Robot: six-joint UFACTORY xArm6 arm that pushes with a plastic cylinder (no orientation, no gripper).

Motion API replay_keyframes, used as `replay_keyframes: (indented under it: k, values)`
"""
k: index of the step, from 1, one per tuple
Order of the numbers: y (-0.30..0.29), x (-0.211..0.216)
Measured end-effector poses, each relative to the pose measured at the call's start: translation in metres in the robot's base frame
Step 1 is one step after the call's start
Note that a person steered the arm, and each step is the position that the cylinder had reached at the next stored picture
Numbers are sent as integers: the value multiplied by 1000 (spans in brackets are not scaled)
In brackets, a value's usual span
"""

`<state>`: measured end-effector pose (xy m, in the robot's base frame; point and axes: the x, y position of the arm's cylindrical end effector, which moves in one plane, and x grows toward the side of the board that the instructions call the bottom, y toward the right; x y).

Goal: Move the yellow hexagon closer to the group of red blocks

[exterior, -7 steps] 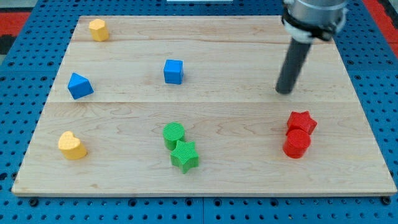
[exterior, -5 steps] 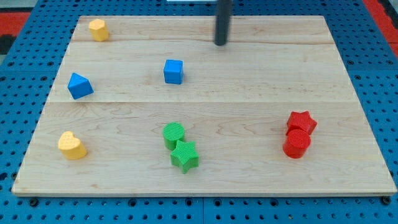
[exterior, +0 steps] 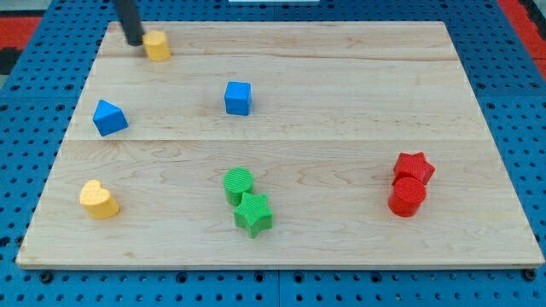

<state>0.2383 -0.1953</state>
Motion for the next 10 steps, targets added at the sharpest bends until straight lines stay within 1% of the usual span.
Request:
replay_keyframes:
  k: [1, 2, 3, 4, 5, 6, 7, 8, 9, 10]
  values:
    - [68, 4]
    - [122, 26]
    - [122, 61]
    - [114, 65]
    - [121, 28]
    - [52, 20]
    - [26, 41]
    - [71, 62]
    - [134, 59]
    - [175, 50]
